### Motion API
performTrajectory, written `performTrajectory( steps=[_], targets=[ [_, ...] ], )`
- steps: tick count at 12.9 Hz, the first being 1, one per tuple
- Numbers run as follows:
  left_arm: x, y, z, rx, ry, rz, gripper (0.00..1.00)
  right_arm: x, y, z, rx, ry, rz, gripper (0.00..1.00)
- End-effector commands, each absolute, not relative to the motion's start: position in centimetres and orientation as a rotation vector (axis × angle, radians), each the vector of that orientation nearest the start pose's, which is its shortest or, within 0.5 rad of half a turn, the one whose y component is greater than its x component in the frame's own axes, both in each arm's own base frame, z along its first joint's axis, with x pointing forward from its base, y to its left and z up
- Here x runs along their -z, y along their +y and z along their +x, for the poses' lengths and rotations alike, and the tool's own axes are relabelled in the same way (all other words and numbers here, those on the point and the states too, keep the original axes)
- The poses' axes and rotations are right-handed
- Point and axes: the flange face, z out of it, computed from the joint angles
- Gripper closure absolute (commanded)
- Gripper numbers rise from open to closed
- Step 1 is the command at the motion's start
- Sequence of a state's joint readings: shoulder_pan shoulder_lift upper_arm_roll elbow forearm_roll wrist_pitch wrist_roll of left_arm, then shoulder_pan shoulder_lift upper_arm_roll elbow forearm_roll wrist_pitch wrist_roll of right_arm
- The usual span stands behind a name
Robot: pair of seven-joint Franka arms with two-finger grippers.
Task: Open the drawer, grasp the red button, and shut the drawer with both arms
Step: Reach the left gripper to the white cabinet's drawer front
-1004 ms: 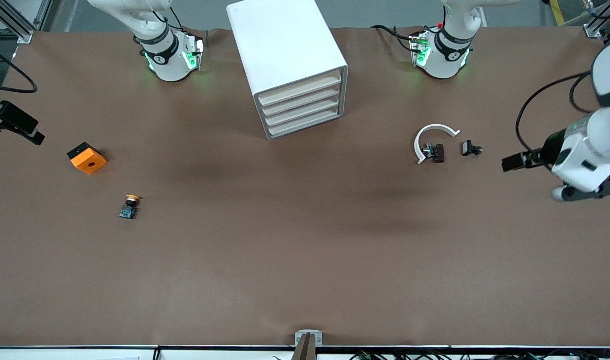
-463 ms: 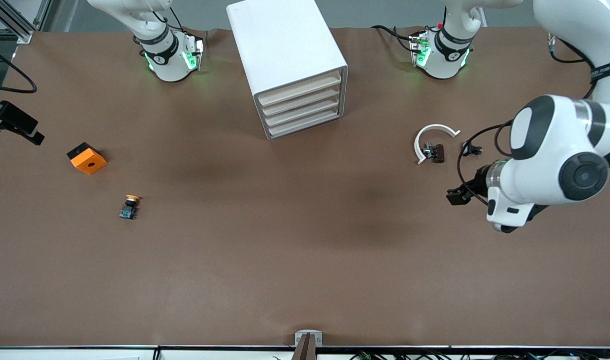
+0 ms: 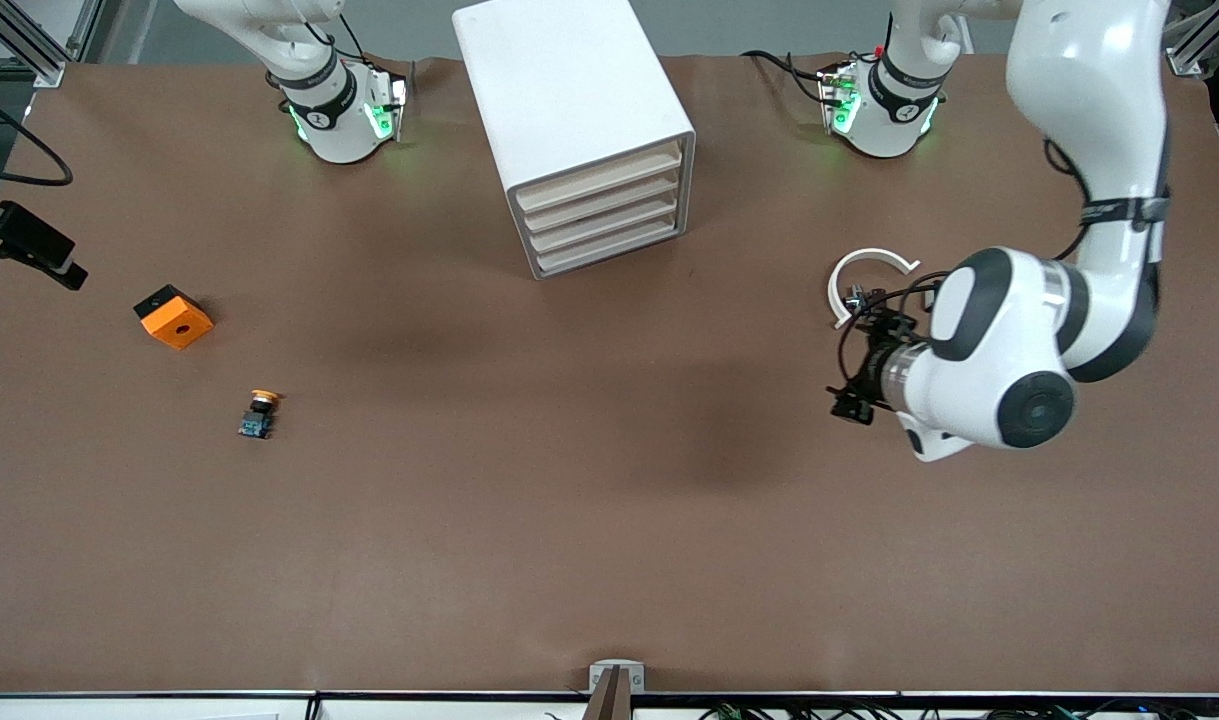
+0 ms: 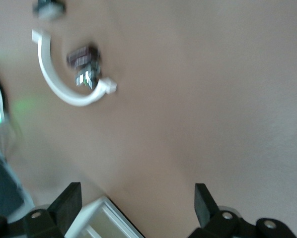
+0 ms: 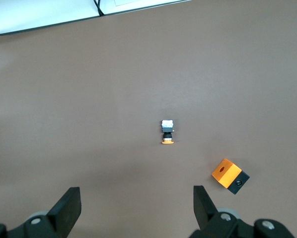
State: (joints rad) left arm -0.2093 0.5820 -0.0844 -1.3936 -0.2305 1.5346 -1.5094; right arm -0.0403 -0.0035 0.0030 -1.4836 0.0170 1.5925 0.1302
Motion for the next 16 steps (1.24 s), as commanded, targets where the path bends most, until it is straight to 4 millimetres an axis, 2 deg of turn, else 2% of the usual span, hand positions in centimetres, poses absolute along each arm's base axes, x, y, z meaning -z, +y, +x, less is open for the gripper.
performTrajectory(
  steps=[1,5,8,9,10,13,15,16],
  targets=[
    [-33.3,-23.8,62.4,-0.764,-1.804,-2.178,0.0,-67.7,-2.1,55.2,0.194,0.259,-3.118,0.0],
    [-30.4,-29.7,60.0,-0.755,-1.886,-1.977,0.0,-67.9,-2.3,55.1,0.199,0.263,-3.117,0.0],
    [-29.3,-32.3,58.7,-0.895,-1.95,-1.837,0.0,-67.9,-2.2,55.1,0.199,0.261,-3.117,0.0],
    [-28.5,-33.9,57.8,-0.939,-1.958,-1.778,0.0,-67.9,-2.2,55.1,0.199,0.261,-3.117,0.0],
    [-27.5,-36.0,56.6,-0.952,-1.954,-1.723,0.0,-67.9,-2.2,55.1,0.199,0.261,-3.117,0.0],
    [-25.3,-39.6,53.8,-0.961,-1.888,-1.697,0.0,-67.9,-2.2,55.1,0.199,0.261,-3.117,0.0],
    [-23.0,-41.1,52.0,-1.048,-1.815,-1.63,0.0,-67.9,-2.2,55.1,0.199,0.261,-3.117,0.0],
    [-22.7,-41.2,51.2,-1.084,-1.773,-1.599,0.0,-67.9,-2.3,55.1,0.199,0.263,-3.117,0.0]
  ],
)
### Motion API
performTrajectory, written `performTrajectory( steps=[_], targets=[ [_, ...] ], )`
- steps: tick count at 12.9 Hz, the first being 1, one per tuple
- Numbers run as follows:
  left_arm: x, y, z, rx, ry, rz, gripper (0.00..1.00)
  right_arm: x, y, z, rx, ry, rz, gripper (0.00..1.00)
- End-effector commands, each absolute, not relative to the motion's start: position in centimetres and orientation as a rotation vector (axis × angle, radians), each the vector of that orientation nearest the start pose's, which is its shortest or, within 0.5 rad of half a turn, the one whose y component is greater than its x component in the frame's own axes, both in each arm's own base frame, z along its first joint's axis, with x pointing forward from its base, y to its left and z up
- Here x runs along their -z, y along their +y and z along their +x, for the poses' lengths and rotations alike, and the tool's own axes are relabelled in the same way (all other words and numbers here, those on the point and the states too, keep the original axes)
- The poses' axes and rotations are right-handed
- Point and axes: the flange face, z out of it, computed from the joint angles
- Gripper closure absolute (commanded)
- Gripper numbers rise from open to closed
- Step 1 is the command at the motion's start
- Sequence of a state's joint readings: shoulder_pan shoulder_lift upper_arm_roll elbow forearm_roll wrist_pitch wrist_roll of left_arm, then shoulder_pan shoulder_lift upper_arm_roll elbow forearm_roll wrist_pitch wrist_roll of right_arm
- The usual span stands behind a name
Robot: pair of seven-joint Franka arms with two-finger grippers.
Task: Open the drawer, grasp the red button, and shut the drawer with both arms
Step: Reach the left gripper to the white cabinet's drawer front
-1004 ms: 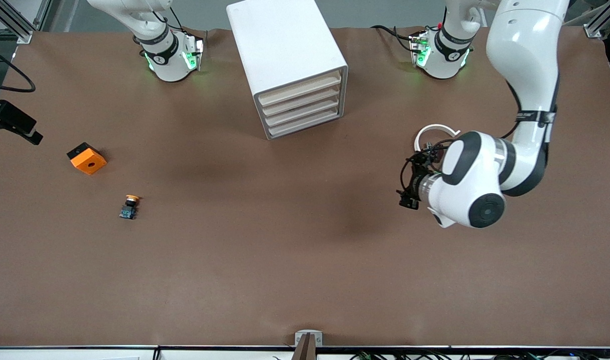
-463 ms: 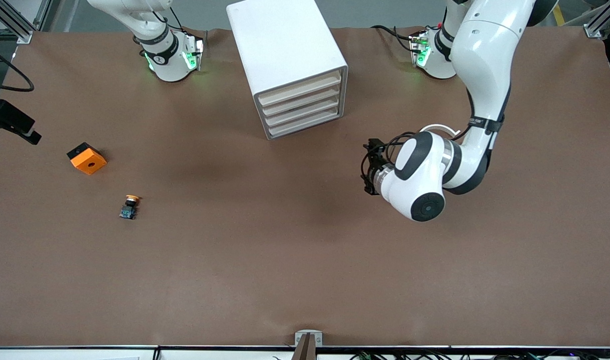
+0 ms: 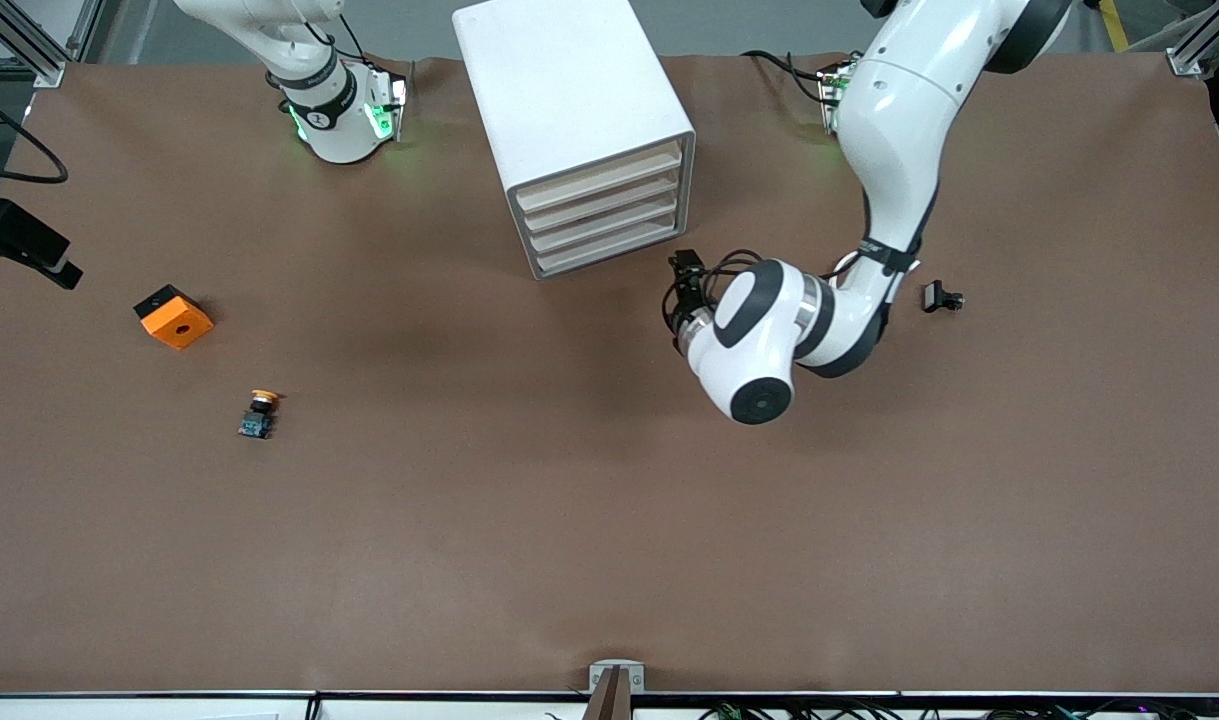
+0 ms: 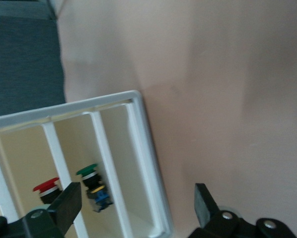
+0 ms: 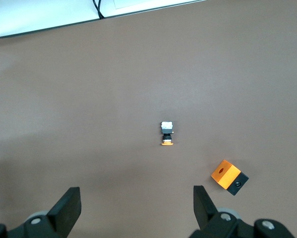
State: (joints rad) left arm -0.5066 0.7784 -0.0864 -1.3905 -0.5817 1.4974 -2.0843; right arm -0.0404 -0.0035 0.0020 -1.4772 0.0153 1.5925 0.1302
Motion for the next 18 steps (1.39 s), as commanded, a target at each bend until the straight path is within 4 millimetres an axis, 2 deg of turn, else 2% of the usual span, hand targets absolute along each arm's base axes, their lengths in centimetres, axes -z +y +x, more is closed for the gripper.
performTrajectory(
  steps=[1,2,5,7,9,10,12,14,16,18],
  targets=[
    [-22.7,-41.2,50.7,1.567,2.468,2.253,0.0,-67.9,-2.2,55.1,0.199,0.261,-3.117,0.0],
    [-22.9,-41.6,50.0,1.647,2.448,2.254,0.0,-67.9,-2.2,55.1,0.199,0.261,-3.119,0.0],
    [-21.6,-42.9,48.6,1.867,2.472,2.133,0.03,-68.0,-2.3,55.1,0.202,0.264,-3.119,0.0],
    [-21.1,-44.8,46.8,1.896,2.48,2.156,0.12,-68.0,-2.2,55.1,0.202,0.261,-3.119,0.0],
    [-20.0,-45.2,45.6,1.94,2.524,2.143,0.18,-68.0,-2.3,55.1,0.199,0.264,-3.119,0.0],
    [-19.9,-45.7,45.0,1.972,2.522,2.13,0.25,-68.0,-2.3,55.1,0.199,0.264,-3.119,0.0],
    [-19.8,-46.1,44.7,2.025,2.559,2.068,0.3,-68.0,-2.2,55.1,0.202,0.261,-3.119,0.0],
    [-19.5,-47.0,43.6,2.028,2.561,2.096,0.32,-67.9,-2.2,55.2,0.199,0.261,-3.119,0.0],
    [-18.8,-47.0,43.5,2.037,2.574,2.09,0.39,-68.0,-2.2,55.1,0.202,0.261,-3.119,0.0],
    [-18.9,-47.3,43.2,2.044,2.572,2.089,0.42,-68.0,-2.2,55.1,0.202,0.261,-3.119,0.0]
  ],
)
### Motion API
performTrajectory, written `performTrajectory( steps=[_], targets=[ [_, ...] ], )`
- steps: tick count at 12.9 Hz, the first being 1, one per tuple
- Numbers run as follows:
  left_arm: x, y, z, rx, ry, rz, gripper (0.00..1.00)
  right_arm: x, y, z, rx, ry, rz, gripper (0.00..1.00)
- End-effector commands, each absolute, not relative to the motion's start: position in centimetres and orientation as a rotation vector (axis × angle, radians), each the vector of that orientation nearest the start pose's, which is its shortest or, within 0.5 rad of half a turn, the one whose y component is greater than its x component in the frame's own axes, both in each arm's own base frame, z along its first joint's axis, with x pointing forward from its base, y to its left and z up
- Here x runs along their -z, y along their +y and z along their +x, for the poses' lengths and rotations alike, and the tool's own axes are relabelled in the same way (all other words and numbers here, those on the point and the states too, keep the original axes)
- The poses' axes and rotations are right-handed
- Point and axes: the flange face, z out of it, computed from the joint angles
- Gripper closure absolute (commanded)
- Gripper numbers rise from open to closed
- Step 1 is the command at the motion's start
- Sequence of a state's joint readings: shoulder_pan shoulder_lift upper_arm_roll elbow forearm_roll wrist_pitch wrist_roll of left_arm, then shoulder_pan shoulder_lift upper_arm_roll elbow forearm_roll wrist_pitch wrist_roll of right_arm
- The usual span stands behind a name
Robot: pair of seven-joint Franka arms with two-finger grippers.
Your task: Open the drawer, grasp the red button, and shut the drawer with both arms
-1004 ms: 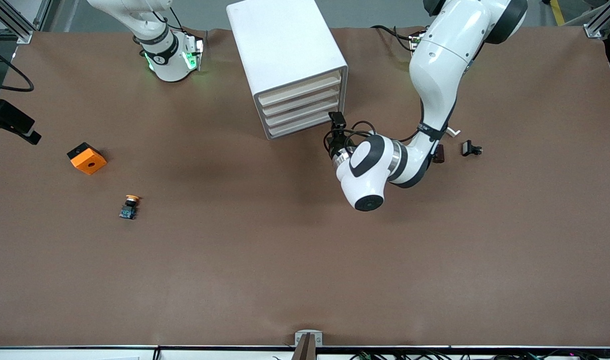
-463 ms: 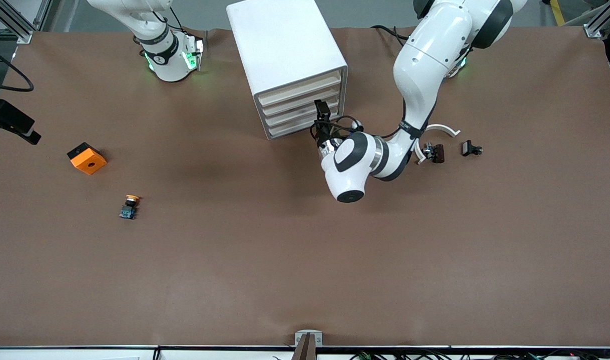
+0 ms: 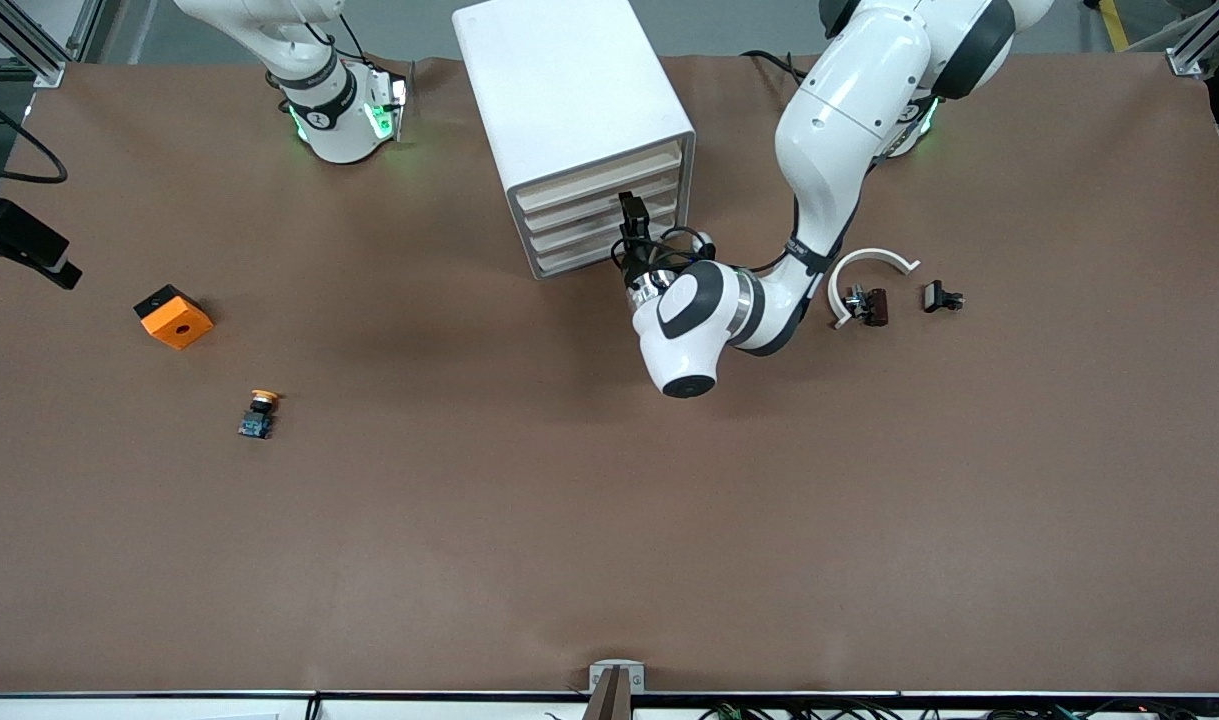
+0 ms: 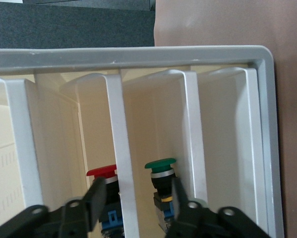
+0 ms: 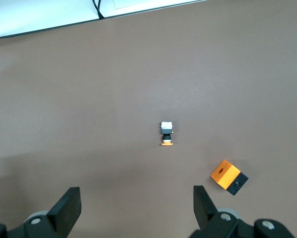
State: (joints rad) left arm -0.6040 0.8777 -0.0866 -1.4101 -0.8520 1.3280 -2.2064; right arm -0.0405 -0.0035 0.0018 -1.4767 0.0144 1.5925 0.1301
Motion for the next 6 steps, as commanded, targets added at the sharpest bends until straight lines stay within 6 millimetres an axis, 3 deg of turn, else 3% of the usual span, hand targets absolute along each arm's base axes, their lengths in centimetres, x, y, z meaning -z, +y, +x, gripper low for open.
performTrajectory(
  steps=[1,2,6],
  targets=[
    [-19.0,-47.5,43.2,-1.269,-1.578,-1.279,0.49,-68.0,-2.2,55.1,0.202,0.261,-3.119,0.0],
    [-19.1,-47.6,43.2,-1.271,-1.578,-1.276,0.57,-68.0,-2.2,55.1,0.202,0.261,-3.119,0.0],
    [-19.1,-48.5,42.2,-1.254,-1.564,-1.28,0.58,-68.0,-2.3,55.1,0.199,0.264,-3.119,0.0]
  ],
)
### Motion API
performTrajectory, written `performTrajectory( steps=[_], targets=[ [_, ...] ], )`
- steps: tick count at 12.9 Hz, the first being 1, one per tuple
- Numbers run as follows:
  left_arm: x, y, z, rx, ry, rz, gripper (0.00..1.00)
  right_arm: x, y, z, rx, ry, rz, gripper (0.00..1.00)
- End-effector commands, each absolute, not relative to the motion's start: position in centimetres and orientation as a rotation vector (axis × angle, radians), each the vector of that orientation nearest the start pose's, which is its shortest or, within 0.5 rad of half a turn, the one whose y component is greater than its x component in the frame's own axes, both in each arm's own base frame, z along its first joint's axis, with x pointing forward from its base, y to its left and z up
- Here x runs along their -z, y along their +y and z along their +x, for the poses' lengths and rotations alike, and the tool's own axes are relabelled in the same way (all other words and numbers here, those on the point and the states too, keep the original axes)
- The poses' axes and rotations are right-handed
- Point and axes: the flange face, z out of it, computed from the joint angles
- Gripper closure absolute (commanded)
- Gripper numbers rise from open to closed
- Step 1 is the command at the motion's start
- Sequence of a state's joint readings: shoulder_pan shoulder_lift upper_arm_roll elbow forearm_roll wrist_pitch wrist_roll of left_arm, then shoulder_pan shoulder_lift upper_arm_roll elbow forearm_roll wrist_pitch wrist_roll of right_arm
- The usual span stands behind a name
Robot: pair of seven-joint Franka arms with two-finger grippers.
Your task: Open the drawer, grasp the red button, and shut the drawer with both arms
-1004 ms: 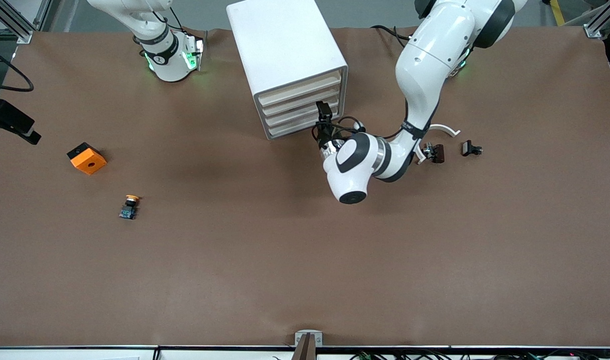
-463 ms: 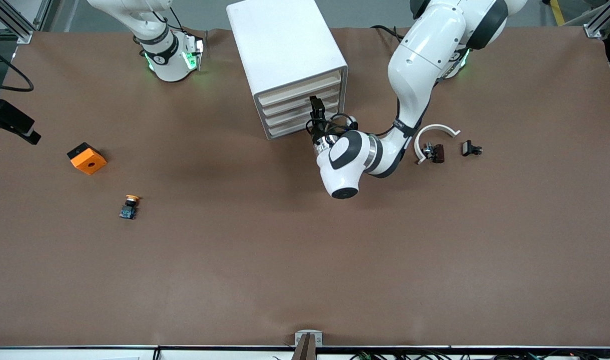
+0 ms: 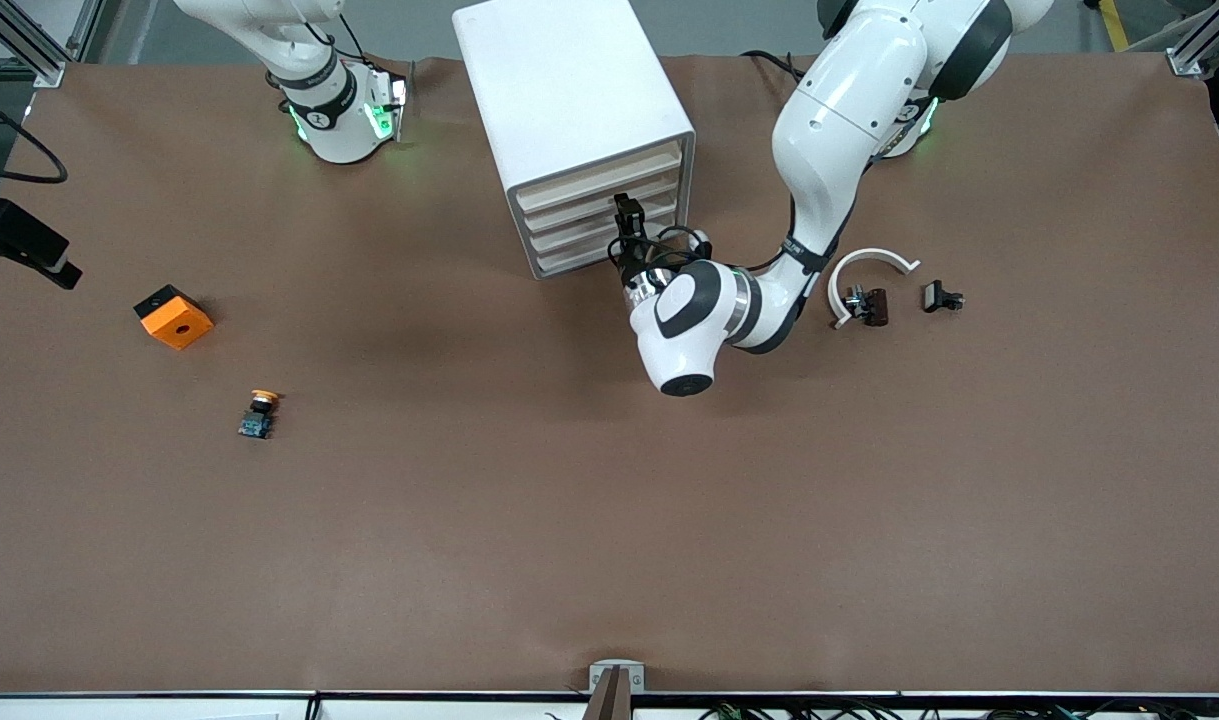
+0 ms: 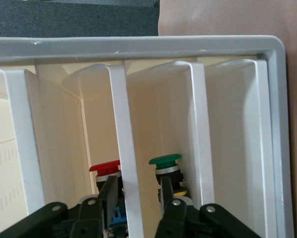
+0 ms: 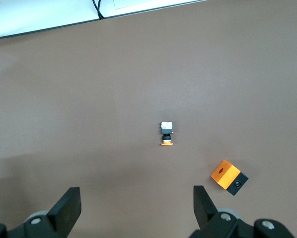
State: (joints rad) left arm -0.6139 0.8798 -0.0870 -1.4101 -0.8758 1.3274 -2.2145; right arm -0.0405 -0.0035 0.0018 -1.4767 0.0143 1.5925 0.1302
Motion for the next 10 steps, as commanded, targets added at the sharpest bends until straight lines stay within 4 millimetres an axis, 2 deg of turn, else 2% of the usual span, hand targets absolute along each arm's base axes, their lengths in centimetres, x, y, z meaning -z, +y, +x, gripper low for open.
performTrajectory(
  steps=[1,2,4,5,7,10],
  targets=[
    [-19.1,-48.4,42.2,-1.254,-1.566,-1.278,0.58,-67.9,-2.2,55.2,0.199,0.264,-3.119,0.0],
    [-19.1,-48.4,42.2,-1.252,-1.566,-1.273,0.66,-68.0,-2.1,55.1,0.202,0.266,-3.118,0.0],
    [-19.0,-48.8,41.7,-1.241,-1.563,-1.271,0.94,-68.0,-2.3,55.1,0.199,0.266,-3.117,0.0],
    [-19.1,-48.3,42.4,-1.261,-1.574,-1.259,1.0,-68.0,-2.3,55.1,0.199,0.261,-3.118,0.0],
    [-19.4,-47.0,44.6,-1.328,-1.62,-1.213,1.0,-68.0,-2.2,55.2,0.202,0.259,-3.117,0.0],
    [-18.9,-43.9,47.9,-1.324,-1.713,-1.172,1.0,-68.0,-2.2,55.2,0.201,0.258,-3.116,0.0]
  ],
)
